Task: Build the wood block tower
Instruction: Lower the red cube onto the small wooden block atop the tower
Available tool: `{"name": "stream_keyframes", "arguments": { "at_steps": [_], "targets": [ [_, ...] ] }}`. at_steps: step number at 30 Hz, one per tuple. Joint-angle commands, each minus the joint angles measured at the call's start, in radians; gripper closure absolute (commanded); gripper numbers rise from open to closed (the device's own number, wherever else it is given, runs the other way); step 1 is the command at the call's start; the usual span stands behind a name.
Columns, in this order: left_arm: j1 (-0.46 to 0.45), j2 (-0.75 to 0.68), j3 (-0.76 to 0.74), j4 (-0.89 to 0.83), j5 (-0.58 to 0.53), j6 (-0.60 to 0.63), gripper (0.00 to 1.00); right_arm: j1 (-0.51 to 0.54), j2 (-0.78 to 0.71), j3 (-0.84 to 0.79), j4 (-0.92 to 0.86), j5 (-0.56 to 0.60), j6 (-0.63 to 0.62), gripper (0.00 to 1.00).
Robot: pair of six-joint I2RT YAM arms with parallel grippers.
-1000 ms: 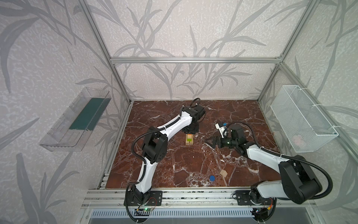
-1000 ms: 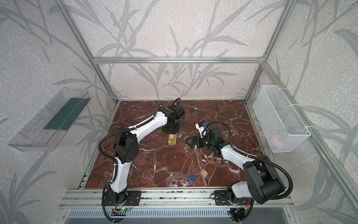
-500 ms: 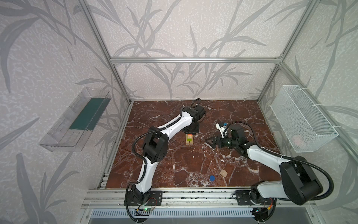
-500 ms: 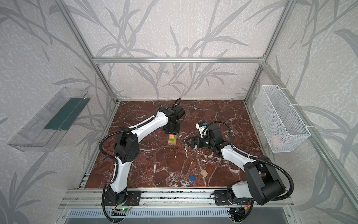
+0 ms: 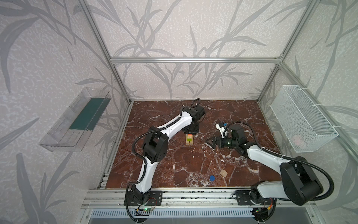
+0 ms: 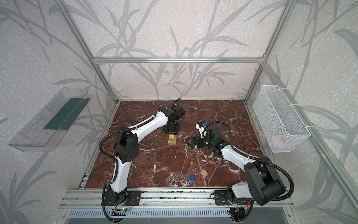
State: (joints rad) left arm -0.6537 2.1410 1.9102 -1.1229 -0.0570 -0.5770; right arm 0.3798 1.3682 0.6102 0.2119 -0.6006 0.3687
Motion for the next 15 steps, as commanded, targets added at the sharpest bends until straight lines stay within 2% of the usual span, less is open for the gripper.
{"name": "stream_keyframes", "arguments": {
  "at_steps": [1,9,15],
  "targets": [
    [0.005,0.004,0.020,-0.044,-0.006,-0.003,0.61,0.004,-0.027,0.017,-0.005,0.008,-0.014,0.01],
    [0.006,0.007,0.019,-0.043,-0.008,-0.007,0.60,0.003,-0.031,0.019,-0.009,0.010,-0.017,0.01],
    [0.007,0.008,0.016,-0.041,-0.009,-0.007,0.64,0.002,-0.031,0.020,-0.014,0.012,-0.019,0.01]
  ]
}}
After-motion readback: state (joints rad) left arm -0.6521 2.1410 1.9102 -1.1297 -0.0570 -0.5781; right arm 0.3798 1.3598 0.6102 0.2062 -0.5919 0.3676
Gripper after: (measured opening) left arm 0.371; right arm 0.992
